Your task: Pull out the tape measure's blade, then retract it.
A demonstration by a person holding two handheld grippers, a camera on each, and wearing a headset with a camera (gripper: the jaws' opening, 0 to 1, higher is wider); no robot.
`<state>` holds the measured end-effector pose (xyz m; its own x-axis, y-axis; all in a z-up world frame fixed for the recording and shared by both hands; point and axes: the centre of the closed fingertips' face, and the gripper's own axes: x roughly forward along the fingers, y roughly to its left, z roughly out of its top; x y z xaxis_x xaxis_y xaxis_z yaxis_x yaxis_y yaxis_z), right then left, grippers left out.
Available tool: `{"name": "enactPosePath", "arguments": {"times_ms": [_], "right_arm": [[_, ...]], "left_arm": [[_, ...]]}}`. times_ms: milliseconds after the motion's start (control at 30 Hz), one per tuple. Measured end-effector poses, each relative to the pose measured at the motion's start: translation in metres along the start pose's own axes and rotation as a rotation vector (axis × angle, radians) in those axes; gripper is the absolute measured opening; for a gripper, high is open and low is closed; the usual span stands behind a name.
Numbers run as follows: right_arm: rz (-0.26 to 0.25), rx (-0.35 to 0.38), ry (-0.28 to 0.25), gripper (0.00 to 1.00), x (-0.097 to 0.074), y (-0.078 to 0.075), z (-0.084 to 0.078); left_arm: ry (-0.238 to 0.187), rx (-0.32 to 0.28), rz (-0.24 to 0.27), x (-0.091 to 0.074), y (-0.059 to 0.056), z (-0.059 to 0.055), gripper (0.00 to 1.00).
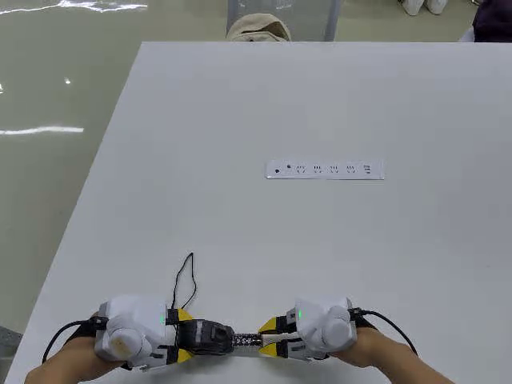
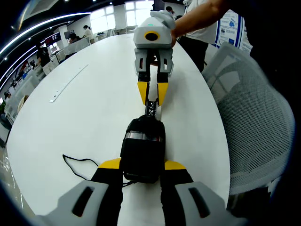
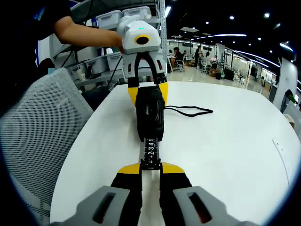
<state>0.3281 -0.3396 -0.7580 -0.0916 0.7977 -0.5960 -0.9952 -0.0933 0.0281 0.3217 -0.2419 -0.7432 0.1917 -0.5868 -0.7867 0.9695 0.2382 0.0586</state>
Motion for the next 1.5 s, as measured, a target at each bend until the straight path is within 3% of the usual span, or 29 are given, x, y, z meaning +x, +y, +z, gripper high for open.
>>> {"name": "enactPosePath", "arguments": {"times_ms": [1500], "right_arm": [[-0.004,0.008,0.012,0.1,-0.021,0.001,-0.012]], "left_arm": [[0.006,-0.001,-0.006,0.0,0.0,0.0,0.26]]}}
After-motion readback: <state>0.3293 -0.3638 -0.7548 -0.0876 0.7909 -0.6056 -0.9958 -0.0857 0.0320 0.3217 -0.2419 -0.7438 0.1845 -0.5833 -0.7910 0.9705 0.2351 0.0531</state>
